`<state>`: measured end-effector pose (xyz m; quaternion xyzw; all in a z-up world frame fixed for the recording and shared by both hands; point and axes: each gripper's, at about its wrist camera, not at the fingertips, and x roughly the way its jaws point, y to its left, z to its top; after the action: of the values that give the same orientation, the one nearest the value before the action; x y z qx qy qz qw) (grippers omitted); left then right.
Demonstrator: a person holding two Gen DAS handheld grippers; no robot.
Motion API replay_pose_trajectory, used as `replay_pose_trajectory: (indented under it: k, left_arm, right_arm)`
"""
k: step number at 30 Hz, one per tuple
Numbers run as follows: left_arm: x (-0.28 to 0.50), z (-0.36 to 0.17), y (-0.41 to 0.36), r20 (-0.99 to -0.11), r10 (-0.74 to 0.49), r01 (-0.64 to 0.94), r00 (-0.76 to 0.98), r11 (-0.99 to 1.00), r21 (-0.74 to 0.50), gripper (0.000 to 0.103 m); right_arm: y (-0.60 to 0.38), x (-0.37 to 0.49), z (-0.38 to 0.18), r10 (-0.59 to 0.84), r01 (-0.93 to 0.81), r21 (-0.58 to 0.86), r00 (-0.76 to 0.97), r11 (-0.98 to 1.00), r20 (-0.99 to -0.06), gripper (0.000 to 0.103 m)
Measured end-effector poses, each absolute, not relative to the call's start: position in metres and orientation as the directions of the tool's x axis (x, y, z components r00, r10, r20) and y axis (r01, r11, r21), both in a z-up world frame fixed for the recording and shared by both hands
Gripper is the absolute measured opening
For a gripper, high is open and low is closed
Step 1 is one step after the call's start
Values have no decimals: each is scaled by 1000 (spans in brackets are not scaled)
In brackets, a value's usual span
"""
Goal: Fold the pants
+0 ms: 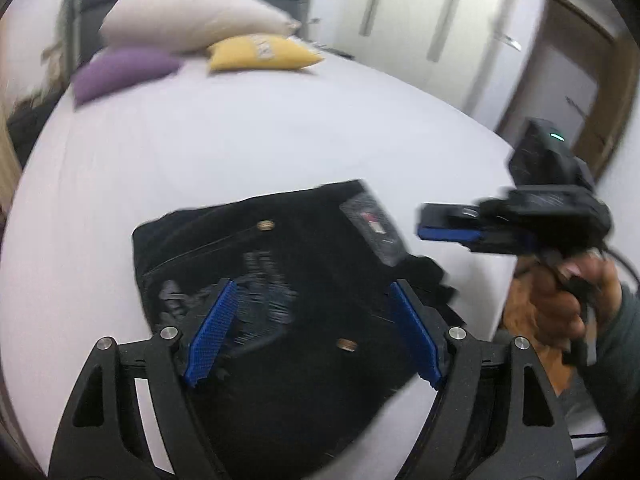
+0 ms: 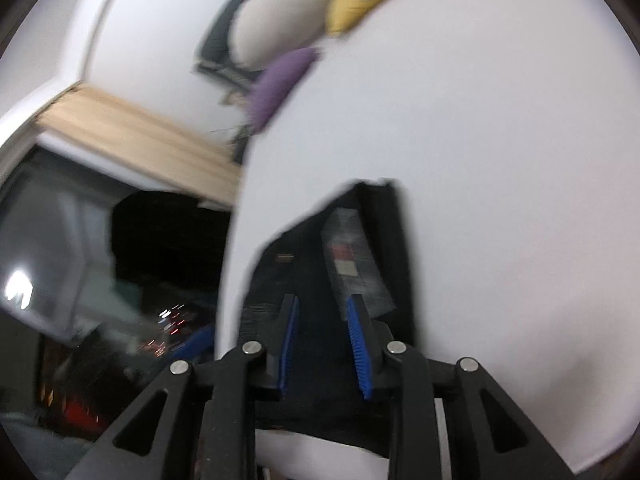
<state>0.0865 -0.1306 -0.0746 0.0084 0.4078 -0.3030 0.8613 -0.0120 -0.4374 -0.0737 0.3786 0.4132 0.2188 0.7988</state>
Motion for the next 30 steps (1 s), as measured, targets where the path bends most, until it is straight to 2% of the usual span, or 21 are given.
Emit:
replay_pose_trajectory:
  k: [2,4,5,6,7,8,9,10,12,16,20,27,30]
  left_arm:
    - [99,-86,-129,-718,-517,497,467,824,-271,77]
    - [99,-109,-127,-747,-498,478,441,835,-274,76]
    - [103,-125,-121,-761,-507,464,404,831,-307,74]
    - [104,-134,-119,-764,-513,462,392,828,-319,71]
    - [104,-137,-117,-756,-523,469,394,822,-324,71]
    - [103,-136,-116,-751,-527,479,399,818,-320,70]
    - [105,-133,-114,-752,-529,479,393,816,-324,60]
    - [109,-131,-112,-748,-542,475,383,810,-344,45]
    - [126,-123,-105,-735,-565,462,375,801,-380,35]
    - [163,-108,-99,-735,-537,422,415,829,-367,35]
    - [179,-134,-119,-805,-466,454,368,845,-281,32]
    - [91,-128,-117,-797,-424,537,430,830,-152,32]
    - [37,-125,-118,-774,-399,595,491,803,-36,31]
  right_arm:
    - [-428,-4,-81,700,-67,797,525,600,-483,29]
    - [-420,3,-106,695,-14,785,473,619,-541,29]
    - [-419,5,-125,679,34,768,442,640,-586,25]
    - [-421,3,-136,673,52,764,439,643,-596,7]
    - [-426,-1,-143,667,63,769,457,636,-589,0]
    - [-431,-4,-145,679,63,791,473,609,-561,0]
    - [-434,-7,-144,676,61,793,485,606,-555,0]
    - [-435,-8,-142,669,52,783,487,619,-561,0]
    - [-434,-7,-139,662,48,771,481,635,-575,0]
    - [-431,-1,-137,650,61,760,477,647,-592,0]
    - [-428,-3,-137,642,78,762,487,643,-592,0]
    - [-428,-9,-138,629,88,754,494,651,-601,0]
    - [-426,-14,-136,613,81,739,502,668,-609,0]
